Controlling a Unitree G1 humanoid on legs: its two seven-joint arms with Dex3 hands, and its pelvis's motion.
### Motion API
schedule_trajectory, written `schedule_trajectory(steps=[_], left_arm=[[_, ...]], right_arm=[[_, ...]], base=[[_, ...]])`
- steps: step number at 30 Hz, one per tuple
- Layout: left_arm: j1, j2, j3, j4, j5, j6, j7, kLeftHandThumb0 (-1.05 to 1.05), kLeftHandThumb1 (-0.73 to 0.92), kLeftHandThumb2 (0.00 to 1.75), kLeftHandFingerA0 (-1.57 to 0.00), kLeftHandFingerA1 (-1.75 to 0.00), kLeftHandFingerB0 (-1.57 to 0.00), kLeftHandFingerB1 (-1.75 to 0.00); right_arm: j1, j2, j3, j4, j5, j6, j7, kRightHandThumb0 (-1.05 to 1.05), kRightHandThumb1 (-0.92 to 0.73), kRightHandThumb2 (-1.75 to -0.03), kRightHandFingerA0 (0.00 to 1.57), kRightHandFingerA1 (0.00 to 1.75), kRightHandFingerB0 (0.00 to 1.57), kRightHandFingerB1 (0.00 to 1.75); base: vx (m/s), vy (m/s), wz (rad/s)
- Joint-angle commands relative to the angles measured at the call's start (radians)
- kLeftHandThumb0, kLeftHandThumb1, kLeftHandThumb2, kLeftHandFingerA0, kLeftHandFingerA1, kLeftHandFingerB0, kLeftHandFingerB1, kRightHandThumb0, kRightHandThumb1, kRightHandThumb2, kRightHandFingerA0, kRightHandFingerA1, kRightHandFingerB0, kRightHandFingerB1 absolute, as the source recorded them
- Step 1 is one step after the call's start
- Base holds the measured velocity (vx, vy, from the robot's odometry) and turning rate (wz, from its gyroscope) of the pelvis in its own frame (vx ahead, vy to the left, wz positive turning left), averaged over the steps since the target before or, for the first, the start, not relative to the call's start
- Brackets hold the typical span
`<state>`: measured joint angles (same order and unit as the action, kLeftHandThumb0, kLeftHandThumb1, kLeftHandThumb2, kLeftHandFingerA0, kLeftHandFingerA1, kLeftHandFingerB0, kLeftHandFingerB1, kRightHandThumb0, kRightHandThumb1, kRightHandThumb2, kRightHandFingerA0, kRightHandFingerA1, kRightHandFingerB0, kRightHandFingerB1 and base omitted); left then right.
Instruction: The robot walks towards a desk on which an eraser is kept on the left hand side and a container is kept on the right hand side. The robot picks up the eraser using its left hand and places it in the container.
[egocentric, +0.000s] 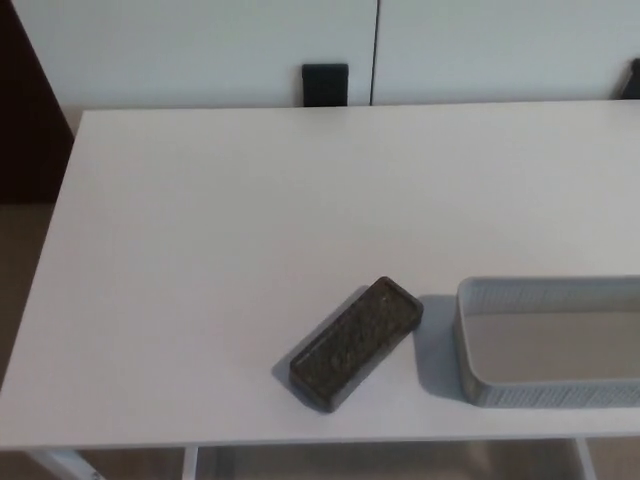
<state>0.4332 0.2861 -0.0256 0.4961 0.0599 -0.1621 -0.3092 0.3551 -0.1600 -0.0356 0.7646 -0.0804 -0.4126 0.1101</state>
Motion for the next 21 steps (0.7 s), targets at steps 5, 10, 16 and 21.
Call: schedule_trajectory(steps=[5,10,16,21], left_arm=[[-0.004,0.021,-0.003,0.018,0.021,0.009,0.011,-0.37,0.64,0.61,-0.28,-0.31,-0.19,-0.28],[0.006,0.05,-0.033,0.022,0.048,-0.057,-0.013,-0.46,0.64,0.61,-0.26,-0.33,-0.17,-0.28],[0.111,0.155,-0.164,-0.224,0.076,-0.148,-0.127,-0.65,0.63,0.59,-0.29,-0.32,-0.23,-0.28],[0.236,0.248,-0.218,-0.573,0.003,-0.181,-0.231,-0.67,0.65,0.6,-0.26,-0.31,-0.2,-0.27]], right_arm=[[0.008,-0.014,0.004,-0.019,-0.008,0.008,-0.015,-0.34,-0.55,-0.55,0.55,0.52,0.37,0.43],[0.002,-0.016,0.006,-0.005,-0.01,-0.005,-0.019,-0.35,-0.54,-0.55,0.57,0.53,0.38,0.43],[-0.006,-0.013,0.006,-0.003,0.007,0.008,0.002,-0.35,-0.55,-0.55,0.54,0.53,0.36,0.43],[-0.007,-0.011,0.01,-0.006,-0.002,0.01,-0.01,-0.33,-0.55,-0.55,0.57,0.53,0.4,0.43]], base=[[0.0,0.0,0.0],[0.0,0.0,0.0],[0.0,0.0,0.0],[0.0,0.0,0.0]])
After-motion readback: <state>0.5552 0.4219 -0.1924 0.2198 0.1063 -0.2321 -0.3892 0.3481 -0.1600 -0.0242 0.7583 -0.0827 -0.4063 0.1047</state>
